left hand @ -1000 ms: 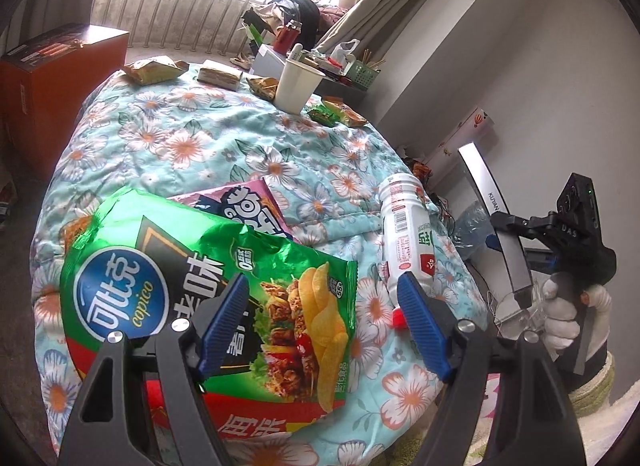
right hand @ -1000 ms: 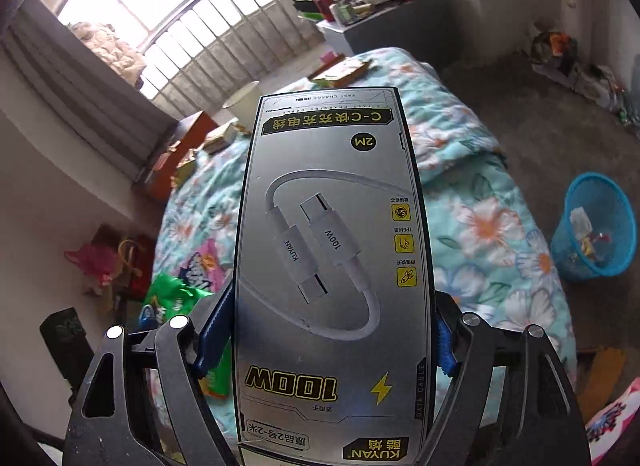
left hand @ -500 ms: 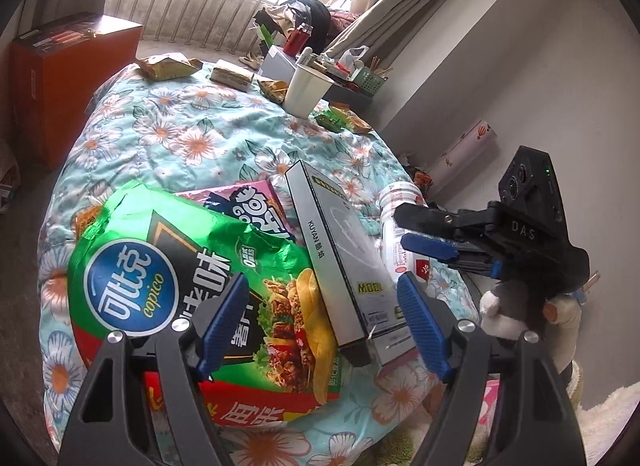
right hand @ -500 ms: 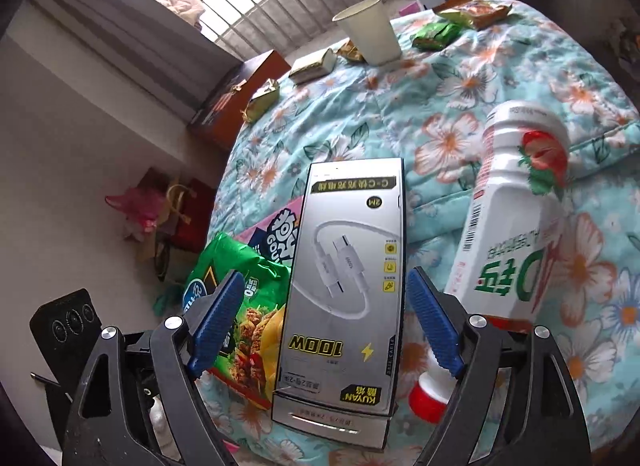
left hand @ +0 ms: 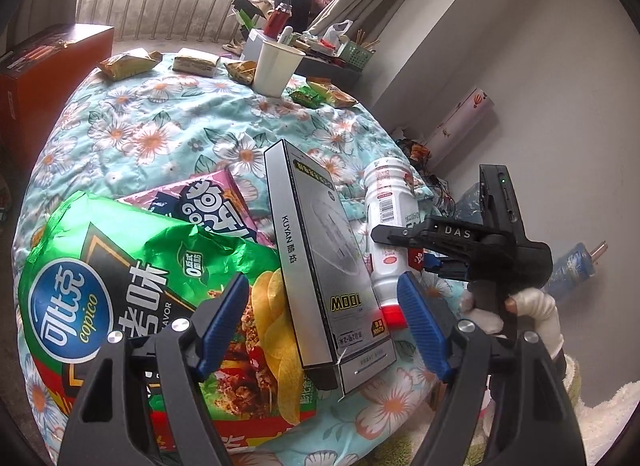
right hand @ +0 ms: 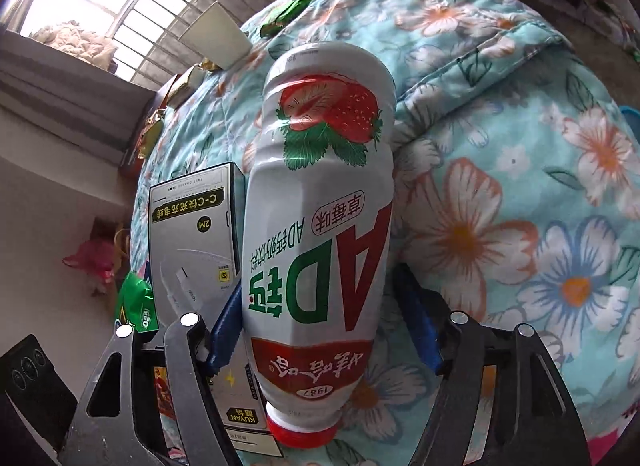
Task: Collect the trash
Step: 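Pass the cable box into the left tool while the right tool grasps the drink bottle, then carry the drink bottle and cable box over the blue wastebasket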
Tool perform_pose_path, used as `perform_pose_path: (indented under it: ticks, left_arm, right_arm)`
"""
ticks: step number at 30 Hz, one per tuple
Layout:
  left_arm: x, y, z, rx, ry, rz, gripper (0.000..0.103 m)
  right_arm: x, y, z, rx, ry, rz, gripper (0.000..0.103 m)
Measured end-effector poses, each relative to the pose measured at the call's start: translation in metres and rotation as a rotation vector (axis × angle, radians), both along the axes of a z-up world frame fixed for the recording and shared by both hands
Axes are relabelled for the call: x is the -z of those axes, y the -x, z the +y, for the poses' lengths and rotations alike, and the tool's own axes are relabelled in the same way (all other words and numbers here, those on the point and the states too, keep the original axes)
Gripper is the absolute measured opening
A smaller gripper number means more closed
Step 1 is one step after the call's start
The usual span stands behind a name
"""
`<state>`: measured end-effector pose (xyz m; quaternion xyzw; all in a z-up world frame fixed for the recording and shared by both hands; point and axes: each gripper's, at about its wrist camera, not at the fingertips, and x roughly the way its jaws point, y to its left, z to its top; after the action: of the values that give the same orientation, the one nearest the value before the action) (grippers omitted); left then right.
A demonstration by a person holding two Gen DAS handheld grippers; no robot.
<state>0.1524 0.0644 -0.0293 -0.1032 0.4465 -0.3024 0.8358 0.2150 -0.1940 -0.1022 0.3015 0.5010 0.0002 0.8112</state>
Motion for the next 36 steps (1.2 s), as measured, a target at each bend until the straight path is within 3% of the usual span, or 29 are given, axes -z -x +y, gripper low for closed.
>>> perform_pose_path:
  ticks: [5,12,21,25,31,36]
  left_arm:
    - [0.000,-0.013,-0.022,0.011,-0.051,0.013,0.074]
    - [0.021,-0.048,-0.065,0.050,-0.128,0.101,0.074]
    - [0.031,-0.079,-0.128,0.145,-0.190,0.139,0.075]
    - [0.038,-0.089,-0.158,0.140,-0.219,0.131,0.080]
    - [0.041,-0.077,-0.176,0.153,-0.251,0.102,0.080]
    - [0.039,-0.050,-0.176,0.154,-0.292,0.071,0.081]
  right_arm:
    - [-0.012,0.013,-0.025,0.011,0.008,-0.035,0.056]
    - [-0.014,0.051,-0.069,0.061,0.021,-0.058,0.056]
    - [-0.026,0.067,-0.072,-0.035,0.124,-0.093,0.056]
    - [-0.018,0.062,-0.077,-0.029,0.094,-0.084,0.056]
    - [-0.014,0.065,-0.087,-0.026,0.056,-0.081,0.058]
    - [-0.015,0.067,-0.089,-0.039,0.066,-0.097,0.065]
